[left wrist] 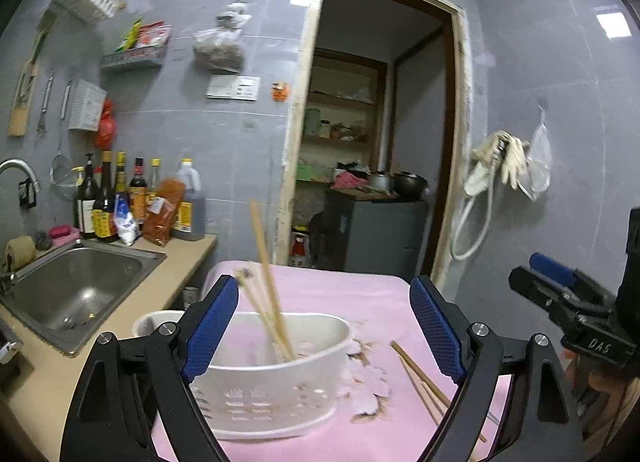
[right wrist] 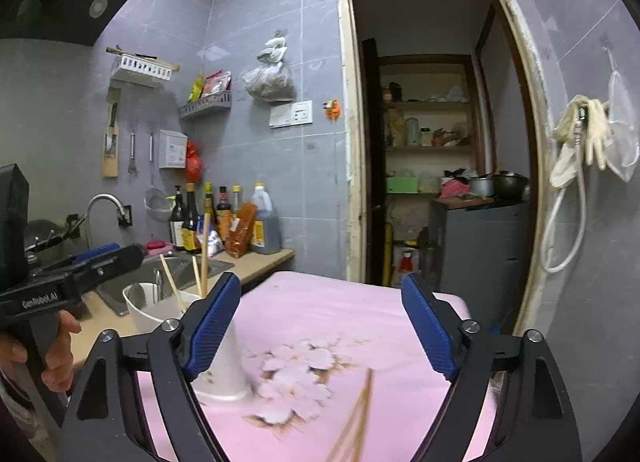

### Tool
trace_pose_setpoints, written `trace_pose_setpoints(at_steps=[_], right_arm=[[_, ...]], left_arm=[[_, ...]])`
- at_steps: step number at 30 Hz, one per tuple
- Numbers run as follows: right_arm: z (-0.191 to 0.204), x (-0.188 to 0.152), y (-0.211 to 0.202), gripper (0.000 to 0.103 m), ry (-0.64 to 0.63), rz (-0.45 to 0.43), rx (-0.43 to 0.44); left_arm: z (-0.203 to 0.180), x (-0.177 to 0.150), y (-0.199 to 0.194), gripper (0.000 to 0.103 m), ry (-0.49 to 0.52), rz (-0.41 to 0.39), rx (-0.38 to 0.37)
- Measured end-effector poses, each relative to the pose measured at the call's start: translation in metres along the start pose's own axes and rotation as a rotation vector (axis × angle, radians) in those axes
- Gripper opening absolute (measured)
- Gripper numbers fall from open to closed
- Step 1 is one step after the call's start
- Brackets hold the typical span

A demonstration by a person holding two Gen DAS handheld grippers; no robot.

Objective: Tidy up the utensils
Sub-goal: 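Move the left tool to a chopstick while the right tool reaches the silver spoon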

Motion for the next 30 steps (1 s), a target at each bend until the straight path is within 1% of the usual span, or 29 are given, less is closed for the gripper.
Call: trace_pose_setpoints(at_steps=[3,4,5,10,16,19,21,24,27,30], right_arm=[[-0.015,-0.003,-0.014,0.091,-0.007,-0.004,-0.027],[-0.018,-0.003,-0.017,0.098,-0.005,-0.003,-0.032],[-0.024,-0.005,-0.021,0.103,-0.001,-0.004,-0.038],[-0.05,-0.014,-0.037,0.103,-0.001,0.003,-0.085],[-0.076,-0.039,-0.046,0.103,-0.025,0.068,-0.133],[-0.086,-0.058,-0.045,0.103,-0.054,0.138,-0.145],[-0.089,-0.071,-0.042,0.103,-0.069,0.192,-0.144],[-0.091,-0.093,-0.036,0.102,-0.076,0.294,-0.132],[-0.09,-0.111,-0.031,0.098,-0.08,0.367,-0.116],[-0.088,-0.132,-0.024,0.087,-0.085,0.45,-0.086]], left_arm=[[-0.015,-0.007,0.007,0.09,0.018,0.019,-0.017],[-0.021,-0.01,0.009,0.092,0.025,0.025,-0.022],[-0.025,-0.012,0.01,0.093,0.023,0.026,-0.029],[-0.044,-0.027,0.019,0.094,0.052,0.064,-0.054],[-0.064,-0.055,0.038,0.094,0.081,0.155,-0.093],[-0.073,-0.074,0.05,0.094,0.084,0.225,-0.119],[-0.077,-0.089,0.06,0.094,0.083,0.289,-0.142],[-0.083,-0.107,0.073,0.094,0.094,0.371,-0.152],[-0.086,-0.125,0.087,0.094,0.107,0.455,-0.154],[-0.087,-0.141,0.098,0.094,0.098,0.53,-0.159]])
Point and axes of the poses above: each gripper's, at about its wrist camera, not at the fingertips, and y roughly the way its jaws point, z to its left, x to its top, the point moved 8 cm from there along y, roughly the way its jaws point, and after that the axes turned 12 degrees about -x, right-handed, at the moved point
